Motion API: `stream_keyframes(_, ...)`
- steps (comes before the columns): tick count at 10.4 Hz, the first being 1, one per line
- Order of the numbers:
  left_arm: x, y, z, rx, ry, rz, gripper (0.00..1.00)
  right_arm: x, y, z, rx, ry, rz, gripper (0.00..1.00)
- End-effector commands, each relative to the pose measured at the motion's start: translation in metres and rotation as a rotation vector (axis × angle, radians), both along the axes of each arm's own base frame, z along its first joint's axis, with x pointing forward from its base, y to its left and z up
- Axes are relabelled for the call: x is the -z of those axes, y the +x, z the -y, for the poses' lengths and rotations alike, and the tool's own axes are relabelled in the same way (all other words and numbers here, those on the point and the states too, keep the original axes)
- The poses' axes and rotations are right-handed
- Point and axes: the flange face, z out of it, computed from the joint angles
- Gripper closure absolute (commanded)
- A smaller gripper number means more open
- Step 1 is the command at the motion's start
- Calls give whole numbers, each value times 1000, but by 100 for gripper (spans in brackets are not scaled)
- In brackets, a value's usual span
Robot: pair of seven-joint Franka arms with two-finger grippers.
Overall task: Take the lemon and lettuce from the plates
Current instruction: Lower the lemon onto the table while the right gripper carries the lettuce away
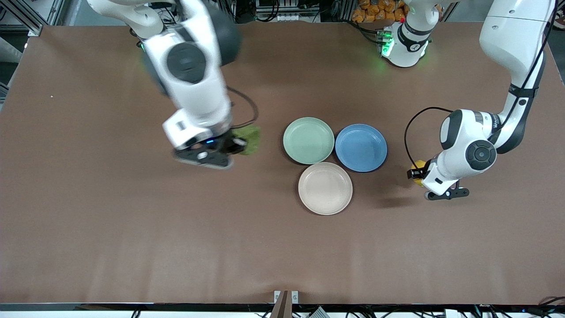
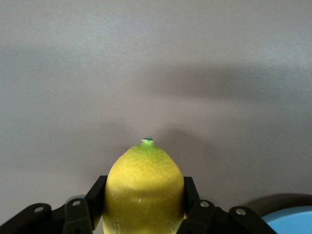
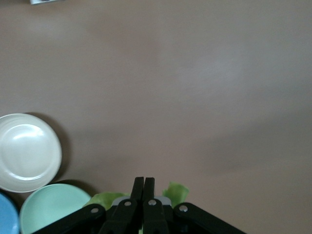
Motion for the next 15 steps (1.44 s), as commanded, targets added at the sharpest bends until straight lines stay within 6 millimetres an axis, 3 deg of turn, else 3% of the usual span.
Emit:
stream_keyframes(1, 1, 2, -18, 41, 41, 5, 100, 14, 29, 103, -49, 13, -66, 100)
stream_keyframes(2, 0, 3, -20, 38, 41, 10, 87, 30, 42, 145, -60, 9, -94, 100)
stream_keyframes(3, -3, 6, -21, 39, 41, 16, 28, 48, 51, 182, -59, 10, -121, 100)
stream_keyframes(4, -7, 8, -20, 36, 40, 25, 0, 70, 53, 213, -93, 9, -159, 100)
stream_keyframes(6, -17, 14, -16, 16, 28, 46, 0, 107, 56, 275, -101, 1, -177, 100)
stream_keyframes(9, -36, 20, 3, -87, -52, 81, 0, 195, 57, 334, -124, -27, -142, 100)
stream_keyframes(11, -41, 8, 33, -155, -52, 81, 0, 254, 48, 342, -157, -32, -99, 100)
stream_keyframes(12, -45, -8, 38, -153, -41, 73, 0, 266, 47, 342, -156, -32, -96, 91)
stream_keyframes(13, -58, -28, 34, -144, -20, 82, 0, 266, 47, 343, -150, -32, -94, 1)
stream_keyframes(15, -74, -69, 33, -139, 4, 114, 0, 253, 51, 341, -158, -34, -81, 0)
